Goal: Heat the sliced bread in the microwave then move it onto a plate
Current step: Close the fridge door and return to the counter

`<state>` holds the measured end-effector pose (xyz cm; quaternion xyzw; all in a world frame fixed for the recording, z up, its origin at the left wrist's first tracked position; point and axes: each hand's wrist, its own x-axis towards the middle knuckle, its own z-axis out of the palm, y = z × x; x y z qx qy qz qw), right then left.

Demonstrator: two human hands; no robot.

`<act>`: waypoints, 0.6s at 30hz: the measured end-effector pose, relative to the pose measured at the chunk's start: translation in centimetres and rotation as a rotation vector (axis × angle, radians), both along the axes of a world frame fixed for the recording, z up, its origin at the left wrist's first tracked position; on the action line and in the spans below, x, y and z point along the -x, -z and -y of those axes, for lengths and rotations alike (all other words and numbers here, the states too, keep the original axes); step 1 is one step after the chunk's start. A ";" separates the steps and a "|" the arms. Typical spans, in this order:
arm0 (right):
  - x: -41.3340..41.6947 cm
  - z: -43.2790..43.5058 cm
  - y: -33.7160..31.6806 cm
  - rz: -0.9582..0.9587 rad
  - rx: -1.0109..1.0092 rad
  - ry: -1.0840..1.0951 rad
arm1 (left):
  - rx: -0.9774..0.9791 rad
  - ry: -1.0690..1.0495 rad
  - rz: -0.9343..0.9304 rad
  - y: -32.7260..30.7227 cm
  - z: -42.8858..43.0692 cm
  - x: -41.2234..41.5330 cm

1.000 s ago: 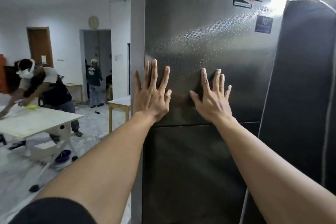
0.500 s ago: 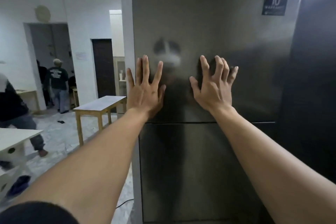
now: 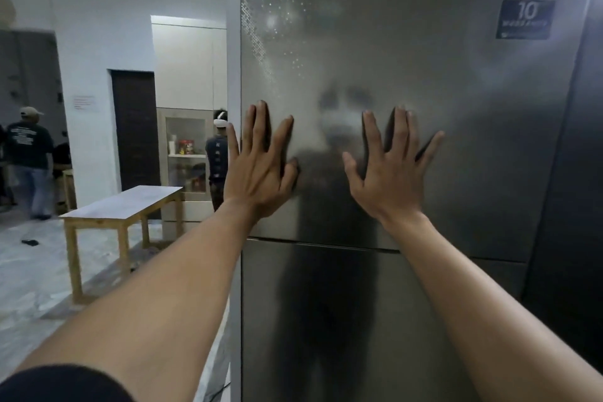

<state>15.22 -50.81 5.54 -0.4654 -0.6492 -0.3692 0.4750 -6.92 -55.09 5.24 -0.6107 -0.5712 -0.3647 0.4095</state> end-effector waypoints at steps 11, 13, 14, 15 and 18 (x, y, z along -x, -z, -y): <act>1.7 -4.5 0.4 0.020 0.030 0.201 | -0.017 0.140 0.008 0.2 -9.7 2.1; 2.0 -5.3 0.4 0.024 0.032 0.248 | -0.016 0.190 0.004 0.2 -11.6 2.5; 2.1 -5.7 0.4 0.025 0.040 0.261 | -0.009 0.208 -0.001 0.2 -12.4 2.7; 2.2 -6.1 0.4 0.027 0.049 0.282 | -0.001 0.230 -0.004 0.2 -13.4 2.9; 2.2 -6.9 0.4 0.026 0.084 0.332 | 0.006 0.294 -0.005 0.1 -15.8 3.0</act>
